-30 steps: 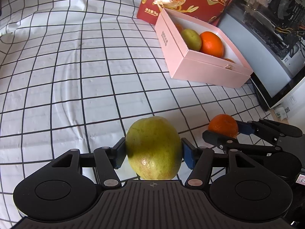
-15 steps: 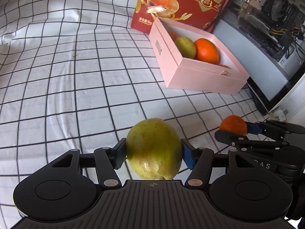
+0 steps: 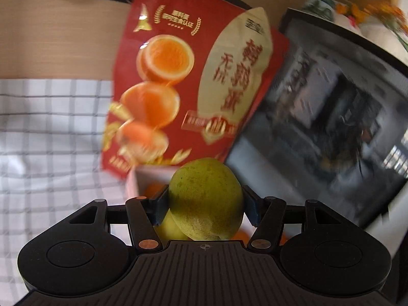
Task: Organize fruits
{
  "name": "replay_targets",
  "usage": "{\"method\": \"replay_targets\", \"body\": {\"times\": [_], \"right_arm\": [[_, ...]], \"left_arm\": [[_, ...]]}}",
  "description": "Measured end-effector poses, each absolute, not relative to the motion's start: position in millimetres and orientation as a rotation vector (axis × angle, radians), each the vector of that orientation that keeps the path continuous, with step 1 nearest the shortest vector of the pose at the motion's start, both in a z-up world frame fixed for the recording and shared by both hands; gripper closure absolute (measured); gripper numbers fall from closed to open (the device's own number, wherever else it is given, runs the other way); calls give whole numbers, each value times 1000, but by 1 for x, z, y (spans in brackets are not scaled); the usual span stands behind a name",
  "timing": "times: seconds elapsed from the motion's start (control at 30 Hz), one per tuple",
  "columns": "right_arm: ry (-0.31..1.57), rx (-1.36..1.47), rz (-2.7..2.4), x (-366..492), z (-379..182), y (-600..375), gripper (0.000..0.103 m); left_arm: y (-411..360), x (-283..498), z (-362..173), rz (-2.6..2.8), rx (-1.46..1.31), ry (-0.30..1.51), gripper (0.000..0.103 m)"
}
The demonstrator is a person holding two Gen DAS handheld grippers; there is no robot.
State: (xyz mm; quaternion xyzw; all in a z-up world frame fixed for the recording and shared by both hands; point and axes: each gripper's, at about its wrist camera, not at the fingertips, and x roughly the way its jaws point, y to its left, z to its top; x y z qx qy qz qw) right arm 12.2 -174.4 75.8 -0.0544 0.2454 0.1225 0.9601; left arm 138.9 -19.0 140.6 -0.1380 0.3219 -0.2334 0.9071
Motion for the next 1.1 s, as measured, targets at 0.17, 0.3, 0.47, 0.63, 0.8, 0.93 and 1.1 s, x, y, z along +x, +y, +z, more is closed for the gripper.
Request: {"method": "replay_targets", "body": {"times": [0.17, 0.3, 0.47, 0.63, 0.8, 0.93, 1.1], "right_arm": [[580, -66, 255, 70, 67, -178, 55], [674, -18, 261, 100, 43, -175, 55], [687, -23, 259, 112, 27, -165, 55], [689, -72, 253, 109, 24, -150, 53], [681, -81, 252, 95, 21, -151, 31], [576, -94, 245, 59, 33, -162, 27], [533, -115, 266, 6, 34, -175, 19]], "left_arm": [[-57, 215, 105, -423, -246, 831, 38], [-72, 235, 65, -353, -122, 926, 38], [-61, 238, 65, -325, -117, 866, 39], [-33, 214, 90, -353, -148, 757, 41], [4, 156, 108, -316, -185, 649, 41], [22, 77, 93, -252, -162, 610, 41], [21, 4, 44, -121, -115, 701, 41]]}}
